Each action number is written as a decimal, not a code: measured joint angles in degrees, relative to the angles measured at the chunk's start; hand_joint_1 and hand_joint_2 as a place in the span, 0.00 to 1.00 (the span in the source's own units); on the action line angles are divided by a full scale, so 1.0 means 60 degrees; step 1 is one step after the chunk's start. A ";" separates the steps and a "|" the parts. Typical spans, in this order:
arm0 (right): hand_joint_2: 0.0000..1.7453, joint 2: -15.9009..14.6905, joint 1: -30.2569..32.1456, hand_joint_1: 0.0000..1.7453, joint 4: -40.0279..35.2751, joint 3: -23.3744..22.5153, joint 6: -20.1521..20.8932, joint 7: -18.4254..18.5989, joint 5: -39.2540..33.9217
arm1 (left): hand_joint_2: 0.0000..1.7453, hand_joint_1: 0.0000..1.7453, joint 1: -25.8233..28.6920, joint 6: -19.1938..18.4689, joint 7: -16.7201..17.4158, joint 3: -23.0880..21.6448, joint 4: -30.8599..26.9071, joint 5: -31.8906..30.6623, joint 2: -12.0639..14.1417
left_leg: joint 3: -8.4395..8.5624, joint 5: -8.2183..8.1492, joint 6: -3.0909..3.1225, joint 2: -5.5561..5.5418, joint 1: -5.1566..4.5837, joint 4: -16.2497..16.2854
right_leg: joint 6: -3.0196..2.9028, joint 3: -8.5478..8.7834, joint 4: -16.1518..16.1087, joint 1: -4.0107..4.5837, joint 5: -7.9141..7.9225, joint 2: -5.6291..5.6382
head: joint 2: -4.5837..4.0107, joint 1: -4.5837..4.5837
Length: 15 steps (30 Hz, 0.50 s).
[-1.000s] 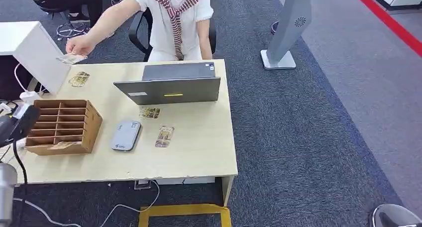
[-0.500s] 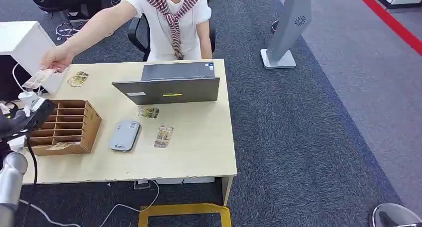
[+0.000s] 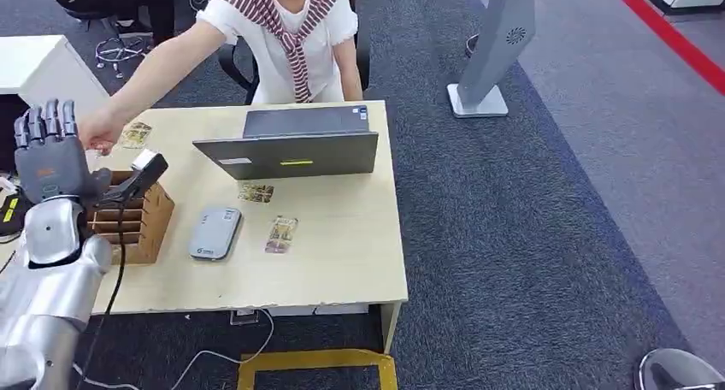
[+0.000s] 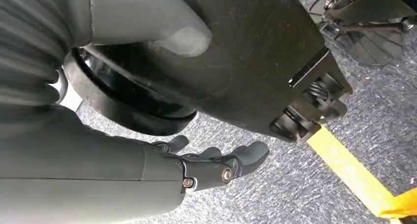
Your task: Pass the card to the sensor for recognition and then transmit it.
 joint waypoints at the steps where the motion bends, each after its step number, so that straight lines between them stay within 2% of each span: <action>1: 1.00 0.0015 0.0000 0.00 0.0000 0.0000 0.0000 0.0011 0.0000 | 1.00 0.00 -0.0025 -0.0025 0.0032 -0.0112 0.0050 -0.0007 -0.0108 | -0.0001 0.0000 0.0000 -0.0002 0.0000 0.0001 | 0.0000 -0.0002 0.0000 0.0000 0.0000 -0.0002 | 0.0000 -0.0004; 5: 1.00 0.0029 0.0009 0.00 0.0000 0.0004 -0.0015 0.0087 -0.0015 | 1.00 0.00 -0.0032 -0.0080 0.0062 -0.0434 0.0200 -0.0025 -0.0494 | -0.0002 0.0000 0.0000 -0.0002 0.0003 0.0000 | -0.0001 -0.0004 0.0000 0.0000 -0.0001 -0.0003 | 0.0000 -0.0004; 9: 1.00 0.0047 0.0024 0.00 0.0000 0.0004 -0.0040 0.0109 -0.0018 | 1.00 0.00 0.0007 -0.0481 0.0182 -0.0685 0.0182 -0.0022 -0.0787 | -0.0003 0.0000 -0.0001 0.0004 0.0004 -0.0003 | -0.0001 -0.0005 0.0001 0.0000 0.0000 0.0003 | 0.0000 -0.0007; 15: 1.00 0.0076 0.0039 0.00 0.0000 0.0004 -0.0073 0.0109 -0.0018 | 1.00 0.00 0.0082 -0.0754 0.0313 -0.0896 -0.0004 0.0004 -0.0925 | -0.0005 0.0000 -0.0001 0.0002 0.0006 -0.0003 | -0.0001 -0.0007 0.0001 0.0001 -0.0001 0.0000 | 0.0000 -0.0004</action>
